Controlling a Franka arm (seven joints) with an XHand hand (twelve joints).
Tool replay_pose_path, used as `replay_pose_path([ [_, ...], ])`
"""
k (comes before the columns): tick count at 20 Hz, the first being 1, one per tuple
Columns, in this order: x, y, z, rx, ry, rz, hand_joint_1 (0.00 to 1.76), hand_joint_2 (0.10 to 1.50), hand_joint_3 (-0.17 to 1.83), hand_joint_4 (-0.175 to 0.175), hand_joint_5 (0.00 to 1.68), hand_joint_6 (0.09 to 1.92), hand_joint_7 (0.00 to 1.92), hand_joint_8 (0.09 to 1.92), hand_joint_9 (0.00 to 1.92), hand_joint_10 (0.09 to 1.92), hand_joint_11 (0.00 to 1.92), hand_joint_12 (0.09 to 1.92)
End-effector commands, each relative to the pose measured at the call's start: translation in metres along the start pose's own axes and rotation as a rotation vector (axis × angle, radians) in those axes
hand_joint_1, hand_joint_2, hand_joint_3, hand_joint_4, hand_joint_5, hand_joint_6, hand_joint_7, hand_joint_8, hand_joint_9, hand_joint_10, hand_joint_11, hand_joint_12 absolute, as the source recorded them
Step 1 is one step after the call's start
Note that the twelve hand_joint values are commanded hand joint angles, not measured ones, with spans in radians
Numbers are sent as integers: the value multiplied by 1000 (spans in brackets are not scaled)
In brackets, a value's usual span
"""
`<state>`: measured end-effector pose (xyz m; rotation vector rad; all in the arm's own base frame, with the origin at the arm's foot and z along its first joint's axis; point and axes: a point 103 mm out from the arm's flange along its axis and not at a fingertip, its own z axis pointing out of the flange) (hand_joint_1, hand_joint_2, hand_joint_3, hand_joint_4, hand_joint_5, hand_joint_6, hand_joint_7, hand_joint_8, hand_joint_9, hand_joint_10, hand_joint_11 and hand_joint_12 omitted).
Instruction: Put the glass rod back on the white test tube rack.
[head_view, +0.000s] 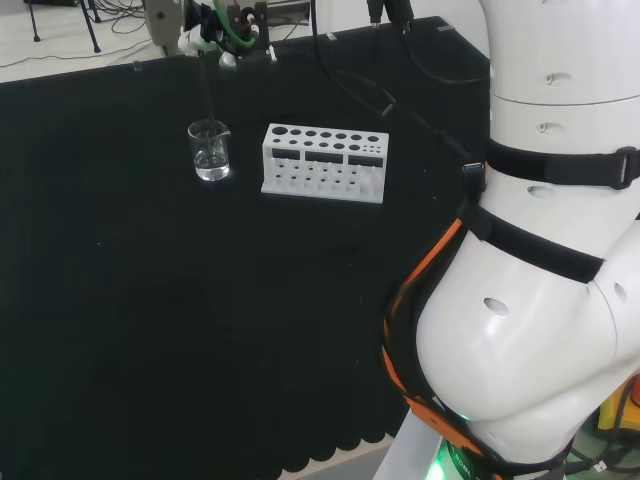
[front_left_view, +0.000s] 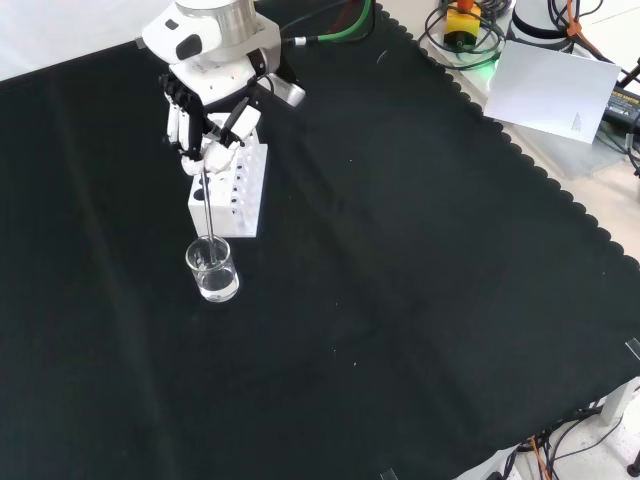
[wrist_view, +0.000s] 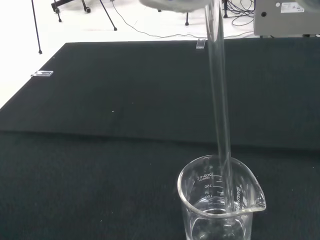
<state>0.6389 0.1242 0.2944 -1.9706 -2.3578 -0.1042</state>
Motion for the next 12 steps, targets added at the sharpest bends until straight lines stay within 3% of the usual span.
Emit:
replay_pose_path([
  [1,1,-1,-2,-7,-10,-1,1317,1071,-175,-175,1408,87,1253,893,1819,373,1821,216],
  [12,-7,-9,-21,-49,11,8,1317,1071,-175,-175,1408,87,1254,893,1821,372,1823,214],
])
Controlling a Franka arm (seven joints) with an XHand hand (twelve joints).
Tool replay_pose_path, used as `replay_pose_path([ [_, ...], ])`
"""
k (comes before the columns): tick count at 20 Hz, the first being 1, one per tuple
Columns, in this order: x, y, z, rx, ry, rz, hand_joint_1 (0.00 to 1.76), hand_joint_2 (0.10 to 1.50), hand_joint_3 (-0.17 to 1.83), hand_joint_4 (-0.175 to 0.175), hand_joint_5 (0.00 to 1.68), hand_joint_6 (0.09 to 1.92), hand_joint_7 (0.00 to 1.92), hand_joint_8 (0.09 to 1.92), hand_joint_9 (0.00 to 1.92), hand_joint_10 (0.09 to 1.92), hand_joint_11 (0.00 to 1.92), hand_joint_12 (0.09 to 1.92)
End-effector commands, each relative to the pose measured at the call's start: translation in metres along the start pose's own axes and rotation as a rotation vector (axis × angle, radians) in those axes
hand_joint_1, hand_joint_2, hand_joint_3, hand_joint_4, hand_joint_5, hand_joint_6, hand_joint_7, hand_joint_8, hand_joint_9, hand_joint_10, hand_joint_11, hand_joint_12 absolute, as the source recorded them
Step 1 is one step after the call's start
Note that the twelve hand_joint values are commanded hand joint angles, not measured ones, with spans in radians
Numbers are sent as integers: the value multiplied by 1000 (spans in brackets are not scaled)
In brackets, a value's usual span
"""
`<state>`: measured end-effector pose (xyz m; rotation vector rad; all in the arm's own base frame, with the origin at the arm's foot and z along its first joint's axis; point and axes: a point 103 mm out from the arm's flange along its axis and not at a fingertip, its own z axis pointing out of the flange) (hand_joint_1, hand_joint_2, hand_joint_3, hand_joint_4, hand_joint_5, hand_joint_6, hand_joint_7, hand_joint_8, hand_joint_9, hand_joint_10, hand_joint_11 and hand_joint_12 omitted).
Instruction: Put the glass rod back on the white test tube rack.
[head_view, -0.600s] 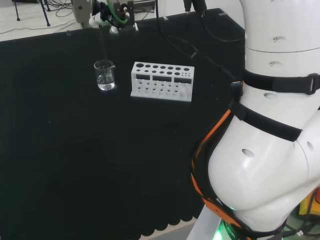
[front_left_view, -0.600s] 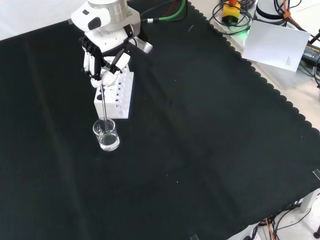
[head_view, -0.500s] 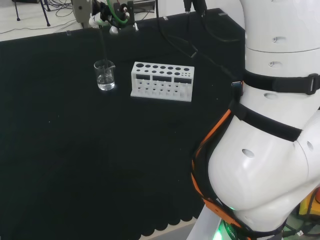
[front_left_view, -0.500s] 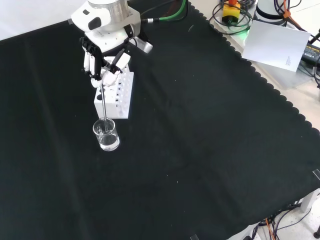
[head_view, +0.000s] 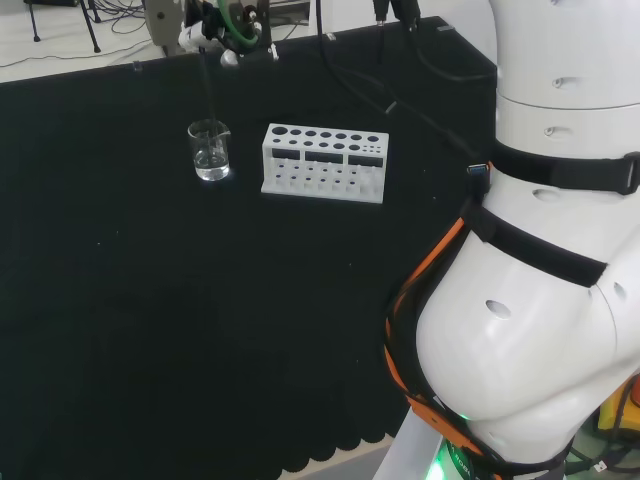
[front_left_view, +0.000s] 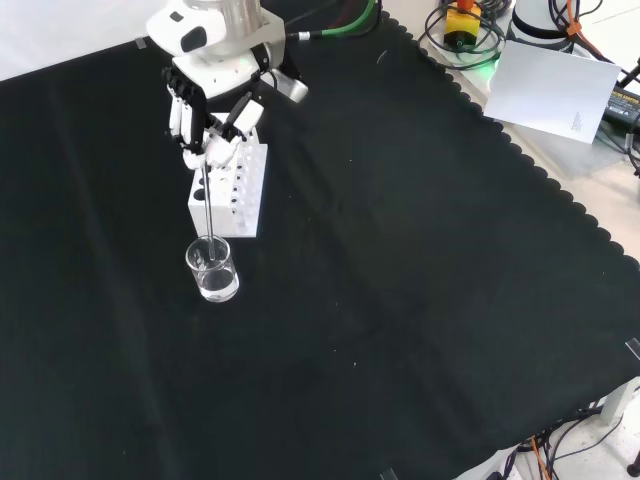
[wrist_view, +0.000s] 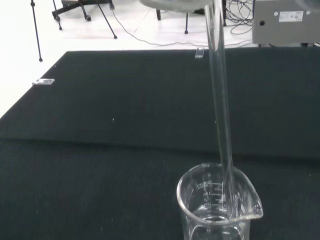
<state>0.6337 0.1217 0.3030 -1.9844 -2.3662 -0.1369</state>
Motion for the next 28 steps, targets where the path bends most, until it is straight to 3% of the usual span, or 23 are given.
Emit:
replay_pose_path([
  [1,-7,-4,-16,-26,11,7,1317,1071,-175,-175,1408,87,1254,893,1821,372,1823,214],
  [15,-35,-29,-62,-95,17,48,1317,1071,-175,-175,1408,87,1254,893,1822,370,1824,212],
  [28,-88,-51,-67,-95,3,145,1317,1071,-175,-175,1408,87,1253,894,1824,368,1826,210],
])
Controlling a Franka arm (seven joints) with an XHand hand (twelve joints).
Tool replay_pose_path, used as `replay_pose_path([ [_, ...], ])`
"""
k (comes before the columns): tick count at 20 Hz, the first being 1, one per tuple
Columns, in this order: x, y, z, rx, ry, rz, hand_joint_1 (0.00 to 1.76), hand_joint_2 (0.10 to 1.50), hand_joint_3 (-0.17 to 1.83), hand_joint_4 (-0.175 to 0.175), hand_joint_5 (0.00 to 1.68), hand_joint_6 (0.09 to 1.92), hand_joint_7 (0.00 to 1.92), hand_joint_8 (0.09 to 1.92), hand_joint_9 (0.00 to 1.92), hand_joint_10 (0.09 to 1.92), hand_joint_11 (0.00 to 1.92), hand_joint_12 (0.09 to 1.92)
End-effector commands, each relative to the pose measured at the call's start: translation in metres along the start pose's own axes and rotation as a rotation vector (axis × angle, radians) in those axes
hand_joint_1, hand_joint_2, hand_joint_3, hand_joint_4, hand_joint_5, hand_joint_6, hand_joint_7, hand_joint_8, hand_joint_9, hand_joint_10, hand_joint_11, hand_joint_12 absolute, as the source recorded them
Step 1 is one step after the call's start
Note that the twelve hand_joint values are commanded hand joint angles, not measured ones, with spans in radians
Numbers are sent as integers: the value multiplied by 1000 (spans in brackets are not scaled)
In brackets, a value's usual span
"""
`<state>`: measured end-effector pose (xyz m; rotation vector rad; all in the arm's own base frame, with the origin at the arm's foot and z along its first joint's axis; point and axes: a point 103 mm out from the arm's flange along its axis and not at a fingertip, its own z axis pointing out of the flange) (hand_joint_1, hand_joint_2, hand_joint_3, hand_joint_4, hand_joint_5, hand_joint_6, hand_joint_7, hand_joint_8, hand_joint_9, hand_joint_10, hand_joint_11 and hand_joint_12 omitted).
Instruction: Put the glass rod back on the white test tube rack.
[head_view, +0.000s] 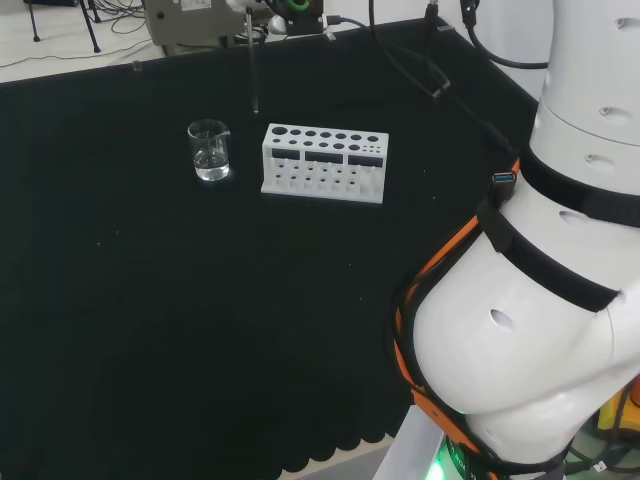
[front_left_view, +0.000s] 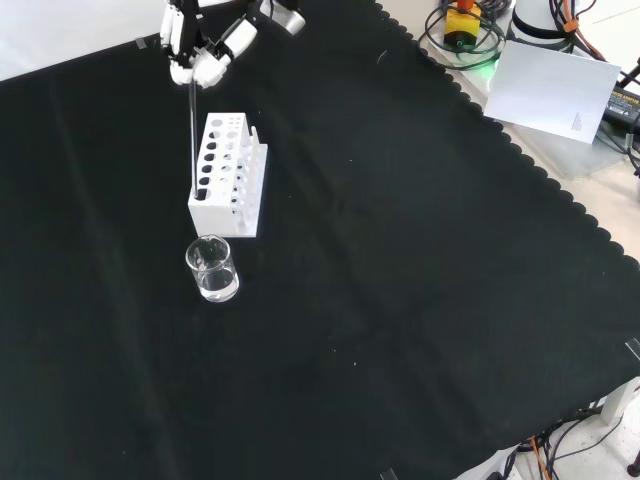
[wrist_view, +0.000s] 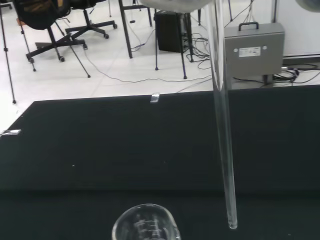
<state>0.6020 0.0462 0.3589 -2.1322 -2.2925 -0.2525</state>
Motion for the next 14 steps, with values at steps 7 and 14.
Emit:
replay_pose_path([
  [7,-57,-17,-8,-7,-18,112,1317,1071,-175,-175,1408,87,1253,893,1824,367,1827,209],
  [14,-70,-29,-12,-9,-38,142,1317,1071,-175,-175,1408,87,1253,894,1825,367,1828,208],
])
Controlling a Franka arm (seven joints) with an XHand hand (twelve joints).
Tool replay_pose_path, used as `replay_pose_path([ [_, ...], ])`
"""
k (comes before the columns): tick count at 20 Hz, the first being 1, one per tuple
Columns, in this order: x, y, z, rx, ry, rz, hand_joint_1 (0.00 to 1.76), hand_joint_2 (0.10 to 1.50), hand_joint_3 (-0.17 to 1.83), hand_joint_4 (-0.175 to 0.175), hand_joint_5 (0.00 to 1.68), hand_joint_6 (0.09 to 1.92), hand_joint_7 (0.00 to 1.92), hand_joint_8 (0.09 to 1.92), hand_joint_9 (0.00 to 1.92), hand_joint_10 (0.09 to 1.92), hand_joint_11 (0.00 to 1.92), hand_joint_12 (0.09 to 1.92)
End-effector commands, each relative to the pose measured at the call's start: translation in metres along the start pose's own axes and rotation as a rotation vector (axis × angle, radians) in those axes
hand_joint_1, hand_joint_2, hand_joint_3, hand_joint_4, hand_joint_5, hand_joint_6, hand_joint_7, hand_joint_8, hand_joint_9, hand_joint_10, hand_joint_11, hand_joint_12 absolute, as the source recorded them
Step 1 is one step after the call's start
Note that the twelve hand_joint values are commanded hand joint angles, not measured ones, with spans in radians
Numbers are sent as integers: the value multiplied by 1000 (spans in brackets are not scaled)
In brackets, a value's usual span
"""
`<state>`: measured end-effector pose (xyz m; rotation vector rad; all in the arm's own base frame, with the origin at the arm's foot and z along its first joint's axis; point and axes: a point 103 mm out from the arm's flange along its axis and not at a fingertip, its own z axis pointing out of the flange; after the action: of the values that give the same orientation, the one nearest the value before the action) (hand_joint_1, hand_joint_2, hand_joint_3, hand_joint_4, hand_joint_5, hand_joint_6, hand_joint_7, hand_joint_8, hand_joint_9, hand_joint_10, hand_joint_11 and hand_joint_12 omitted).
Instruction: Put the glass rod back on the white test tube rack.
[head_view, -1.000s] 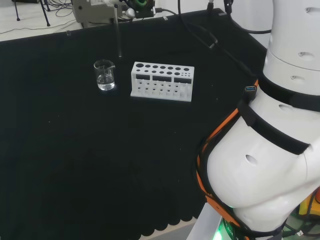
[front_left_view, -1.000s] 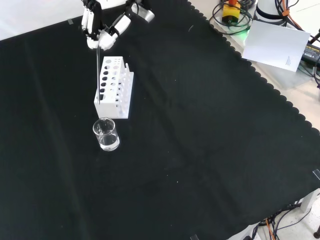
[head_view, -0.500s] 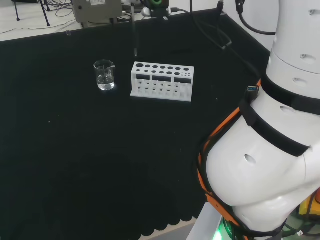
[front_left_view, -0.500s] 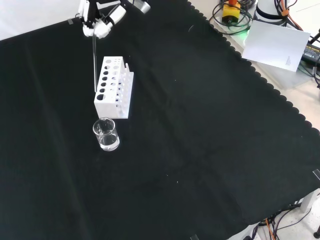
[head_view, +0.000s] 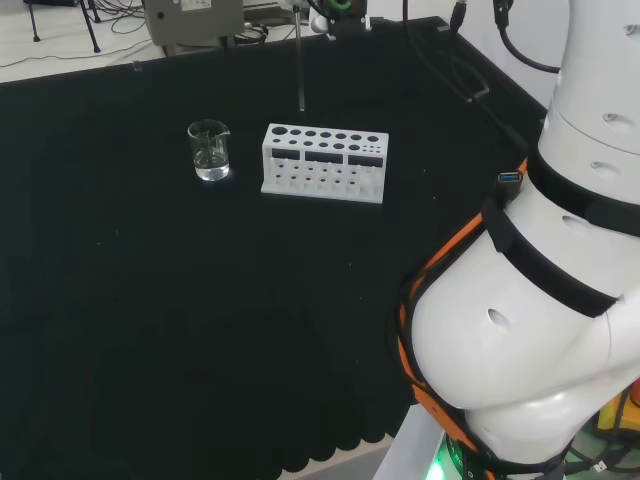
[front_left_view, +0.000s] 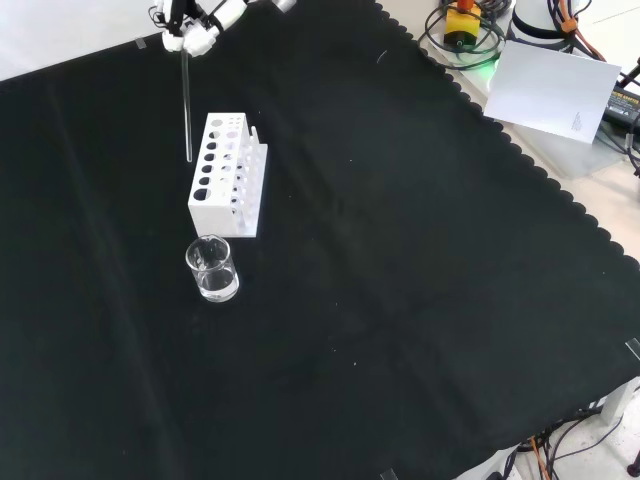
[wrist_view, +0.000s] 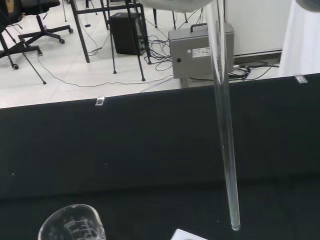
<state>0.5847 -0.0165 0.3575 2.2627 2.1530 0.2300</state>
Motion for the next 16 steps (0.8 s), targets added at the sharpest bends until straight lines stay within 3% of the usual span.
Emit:
replay_pose_path([
  [1,-10,-7,-4,-7,-15,23,1317,1071,-175,-175,1408,87,1253,894,1825,366,1828,208],
  [16,-8,-19,0,-5,-13,20,1317,1072,-175,-175,1408,87,1253,894,1828,365,1829,206],
])
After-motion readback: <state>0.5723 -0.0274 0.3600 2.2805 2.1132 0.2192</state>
